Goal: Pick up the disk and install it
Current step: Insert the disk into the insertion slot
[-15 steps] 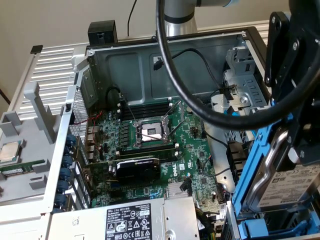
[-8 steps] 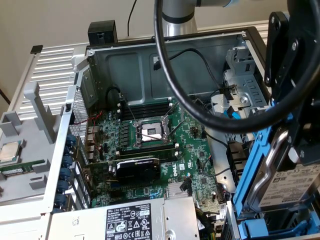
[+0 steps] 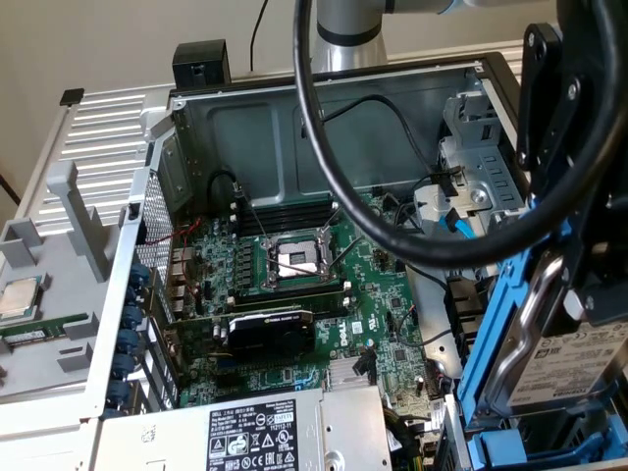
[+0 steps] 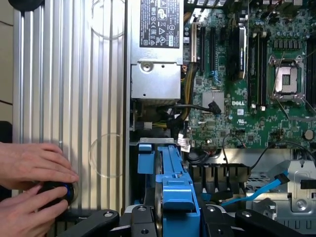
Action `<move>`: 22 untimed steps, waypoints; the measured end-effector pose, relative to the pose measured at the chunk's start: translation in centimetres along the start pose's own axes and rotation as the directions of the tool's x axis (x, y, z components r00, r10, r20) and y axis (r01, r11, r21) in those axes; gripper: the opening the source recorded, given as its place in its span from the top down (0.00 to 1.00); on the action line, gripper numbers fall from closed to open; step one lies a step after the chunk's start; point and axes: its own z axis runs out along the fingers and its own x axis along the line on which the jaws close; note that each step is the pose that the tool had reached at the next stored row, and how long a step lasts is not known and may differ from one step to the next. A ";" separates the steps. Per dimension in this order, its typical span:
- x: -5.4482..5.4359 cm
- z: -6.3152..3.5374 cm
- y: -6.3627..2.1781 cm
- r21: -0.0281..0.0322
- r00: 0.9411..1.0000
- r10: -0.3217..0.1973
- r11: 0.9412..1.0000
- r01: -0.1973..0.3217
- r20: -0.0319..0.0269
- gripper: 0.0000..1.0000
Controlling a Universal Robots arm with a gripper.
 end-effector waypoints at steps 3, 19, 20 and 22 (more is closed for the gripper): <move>0.0 0.00 0.10 0.002 1.000 0.000 1.000 0.000 0.000 0.63; 0.0 0.16 0.30 0.014 1.000 -0.001 1.000 0.001 0.000 0.63; 0.0 0.17 0.31 0.015 1.000 -0.001 1.000 0.001 0.000 0.63; 0.0 0.20 0.34 0.016 1.000 -0.001 1.000 0.001 0.000 0.63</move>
